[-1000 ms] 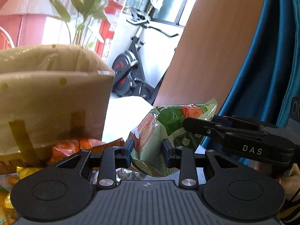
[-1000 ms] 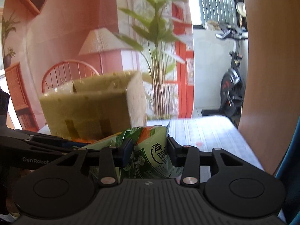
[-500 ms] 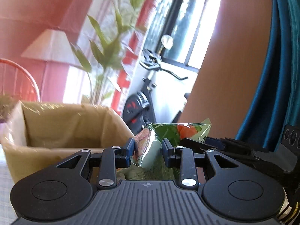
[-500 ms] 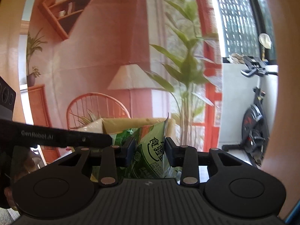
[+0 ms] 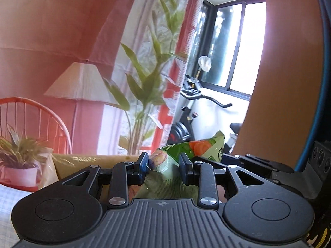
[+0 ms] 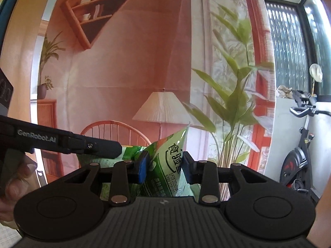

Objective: Organize snacks
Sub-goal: 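Lift the green-and-white bag into the box and open both grippers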

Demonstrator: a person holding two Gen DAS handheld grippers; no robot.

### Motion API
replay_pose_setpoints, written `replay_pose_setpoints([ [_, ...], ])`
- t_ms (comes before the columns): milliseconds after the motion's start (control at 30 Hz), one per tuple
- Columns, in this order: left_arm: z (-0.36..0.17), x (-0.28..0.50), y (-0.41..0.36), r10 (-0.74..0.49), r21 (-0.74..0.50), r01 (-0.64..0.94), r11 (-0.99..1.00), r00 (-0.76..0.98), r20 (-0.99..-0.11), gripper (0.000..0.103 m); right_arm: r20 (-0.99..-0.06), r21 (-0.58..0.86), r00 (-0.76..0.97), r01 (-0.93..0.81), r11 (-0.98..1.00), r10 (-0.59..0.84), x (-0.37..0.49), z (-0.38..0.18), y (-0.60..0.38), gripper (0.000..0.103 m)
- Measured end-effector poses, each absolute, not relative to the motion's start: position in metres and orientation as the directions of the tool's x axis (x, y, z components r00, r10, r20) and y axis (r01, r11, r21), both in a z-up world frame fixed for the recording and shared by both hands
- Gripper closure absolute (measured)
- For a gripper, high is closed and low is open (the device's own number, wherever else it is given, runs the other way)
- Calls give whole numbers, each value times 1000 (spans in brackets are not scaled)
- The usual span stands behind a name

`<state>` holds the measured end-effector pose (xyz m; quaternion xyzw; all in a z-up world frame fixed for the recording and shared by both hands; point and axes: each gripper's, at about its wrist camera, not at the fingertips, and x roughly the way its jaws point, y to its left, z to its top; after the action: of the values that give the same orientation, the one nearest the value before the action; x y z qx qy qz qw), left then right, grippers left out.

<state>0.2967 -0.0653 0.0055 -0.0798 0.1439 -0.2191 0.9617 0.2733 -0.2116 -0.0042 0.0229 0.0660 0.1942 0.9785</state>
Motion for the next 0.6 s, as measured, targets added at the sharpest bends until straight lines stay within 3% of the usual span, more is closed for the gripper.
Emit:
replay_pose_setpoints([
  [167,6,313,-62,-430,-194,391,900,871,-240,69,-134,131,919,-356,925,372,296,-8,-212,66],
  [267,-6,332,-61,-414,-200,369,908,864,-285,69,-150,143,920,-341,929,361,304,-15,-210,66],
  [500,-49,361,-53,-401,-258,317,913,815,-418,70,-300,99,891,-325,941,340,329,-54,-190,66],
  [600,-59,364,-50,-399,-290,291,912,795,-456,63,-351,111,882,-293,950,313,334,-65,-188,66],
])
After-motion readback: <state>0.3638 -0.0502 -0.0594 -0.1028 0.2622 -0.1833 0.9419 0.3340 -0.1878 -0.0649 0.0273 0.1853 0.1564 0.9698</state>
